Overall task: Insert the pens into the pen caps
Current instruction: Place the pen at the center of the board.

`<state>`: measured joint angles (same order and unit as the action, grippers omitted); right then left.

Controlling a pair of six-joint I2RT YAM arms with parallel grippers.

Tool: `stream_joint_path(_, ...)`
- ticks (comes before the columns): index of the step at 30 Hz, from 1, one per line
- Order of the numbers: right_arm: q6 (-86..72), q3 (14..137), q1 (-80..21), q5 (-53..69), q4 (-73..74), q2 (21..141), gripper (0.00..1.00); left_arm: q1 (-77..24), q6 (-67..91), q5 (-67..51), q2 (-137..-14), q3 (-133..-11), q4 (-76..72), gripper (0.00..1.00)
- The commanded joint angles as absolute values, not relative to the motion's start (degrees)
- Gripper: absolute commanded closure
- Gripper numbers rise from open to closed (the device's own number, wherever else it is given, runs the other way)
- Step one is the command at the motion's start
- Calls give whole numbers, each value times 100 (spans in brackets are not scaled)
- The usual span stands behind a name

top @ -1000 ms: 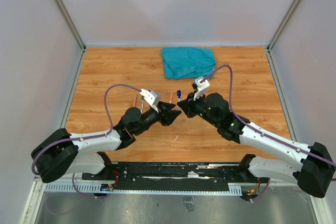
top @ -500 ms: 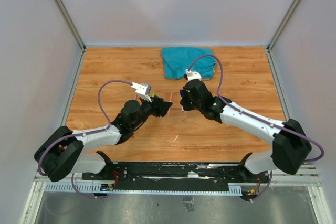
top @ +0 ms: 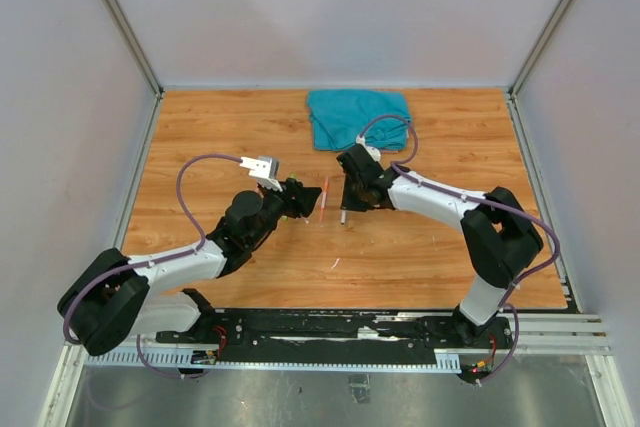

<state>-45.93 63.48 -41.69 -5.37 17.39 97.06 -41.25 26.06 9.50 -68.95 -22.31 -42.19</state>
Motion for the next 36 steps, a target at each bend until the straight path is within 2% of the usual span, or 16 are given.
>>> stream_joint_path(1, -5102, 6883, -4062, -509, 2334, 10036, 99, -4104, 2555, 1110, -6712, -2207, -4313, 35)
stream_joint_path(13, -5374, 7226, -3854, -208, 2514, 10595, 98, -4104, 2456, 931, -6607, -2095, -4514, 34)
stream_joint_path(24, -4977, 7772, -3839, -20, 2867, 11195, 97, -4104, 2382, 819, -6585, -2037, -4665, 34)
stream_joint_path(36, -4784, 7929, -3798, -246, 3107, 11289, 79, -4106, 2365, 774, -6585, -2024, -4702, 34)
